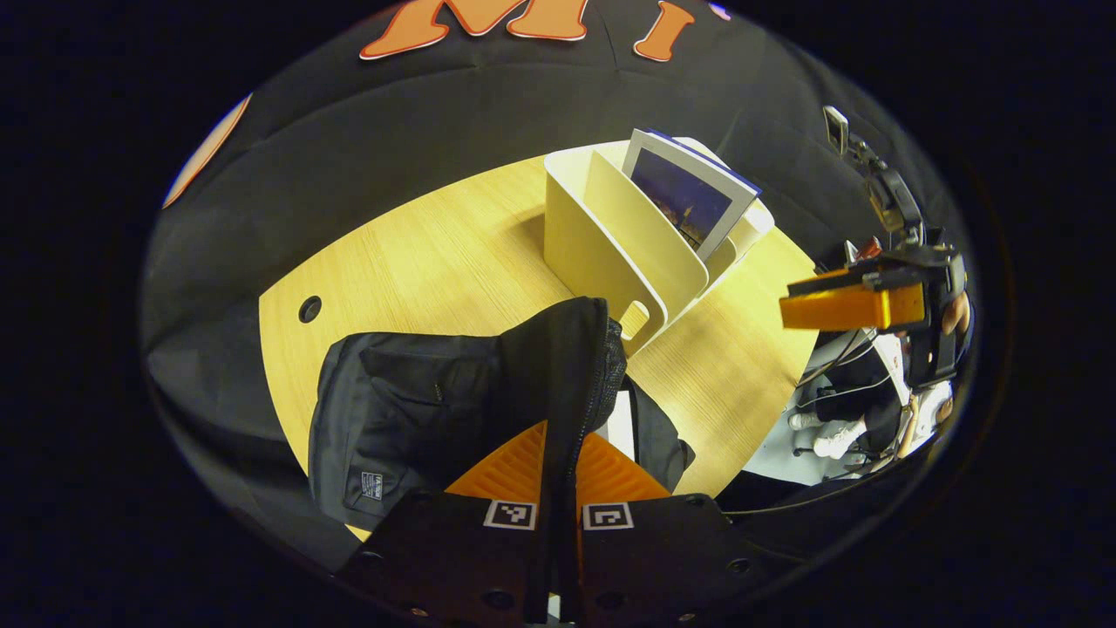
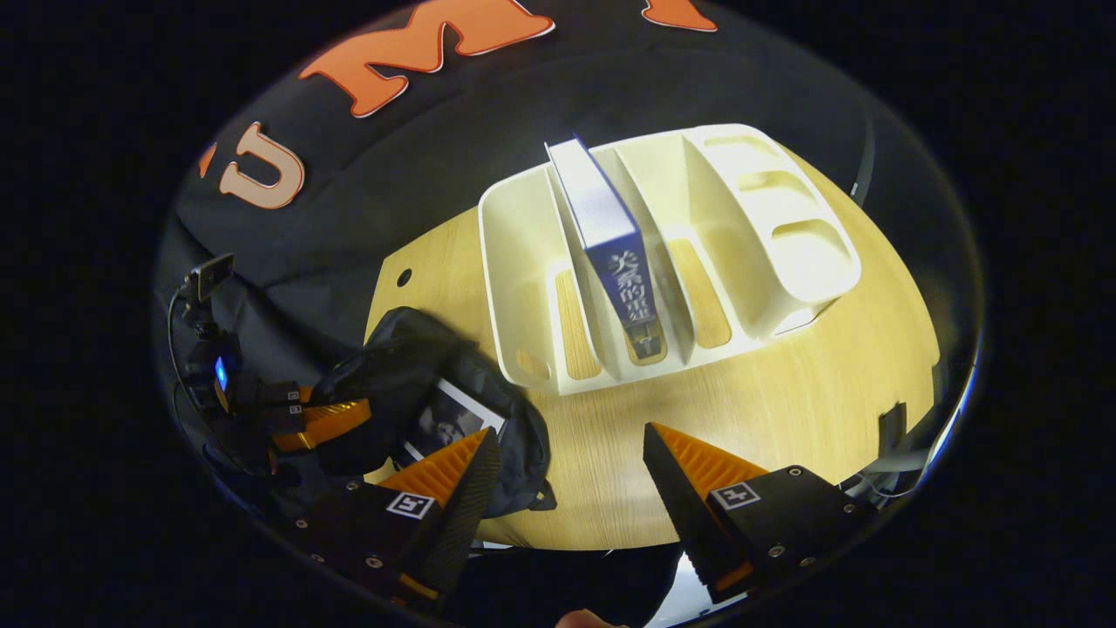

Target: Open the schoolbag, grab two books from the bookshelf and put them into the schoolbag.

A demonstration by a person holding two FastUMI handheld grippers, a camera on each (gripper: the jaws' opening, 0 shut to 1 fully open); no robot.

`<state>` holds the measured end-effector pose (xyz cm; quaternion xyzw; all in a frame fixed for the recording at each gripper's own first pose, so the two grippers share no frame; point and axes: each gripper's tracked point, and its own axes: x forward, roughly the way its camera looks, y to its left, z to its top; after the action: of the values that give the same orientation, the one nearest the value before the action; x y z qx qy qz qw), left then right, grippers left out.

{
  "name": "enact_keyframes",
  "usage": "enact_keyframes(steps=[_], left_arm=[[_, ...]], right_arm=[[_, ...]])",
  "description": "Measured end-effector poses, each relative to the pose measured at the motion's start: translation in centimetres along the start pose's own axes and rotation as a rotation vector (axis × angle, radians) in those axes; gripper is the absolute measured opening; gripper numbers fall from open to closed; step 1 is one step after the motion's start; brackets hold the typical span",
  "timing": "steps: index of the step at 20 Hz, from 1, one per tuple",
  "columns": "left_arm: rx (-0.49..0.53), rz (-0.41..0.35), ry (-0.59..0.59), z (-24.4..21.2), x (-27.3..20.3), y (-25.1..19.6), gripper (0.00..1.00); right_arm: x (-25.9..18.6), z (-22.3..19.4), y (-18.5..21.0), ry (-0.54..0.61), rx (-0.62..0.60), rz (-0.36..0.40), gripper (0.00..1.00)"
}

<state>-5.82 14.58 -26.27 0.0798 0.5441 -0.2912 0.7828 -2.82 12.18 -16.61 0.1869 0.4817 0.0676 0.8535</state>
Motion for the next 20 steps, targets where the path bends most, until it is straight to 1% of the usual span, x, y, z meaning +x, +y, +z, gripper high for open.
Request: enact_keyframes(steps=[5,9,14,16,20], left_arm=[[0.029,0.002,-0.008,0.0,-0.5,0.3,0.06],[0.024,0.007,-0.018,-0.3,-0.9,0.6,0.06],[-0.008,0.042,-0.025,-0.3,-1.1,0.8,0.06],[-0.020,0.063,-0.027,-0.2,-1.4,0.7,0.06],[-0.070,0.097,-0.024,-0.5,-1.4,0.4,0.06]], right_arm=[[-1.7,3.4,-2.0,-0.022,-0.090,-0.124,0.99],[-1.8,6.0,-1.7,0.003,-0.158,-0.146,0.99],[-1.5,11.2,-1.6,0.007,-0.281,-0.165,0.99],[-0.8,12.7,-1.7,0.028,-0.323,-0.169,0.99],[1.5,14.2,-1.8,0.085,-0.391,-0.160,0.99]])
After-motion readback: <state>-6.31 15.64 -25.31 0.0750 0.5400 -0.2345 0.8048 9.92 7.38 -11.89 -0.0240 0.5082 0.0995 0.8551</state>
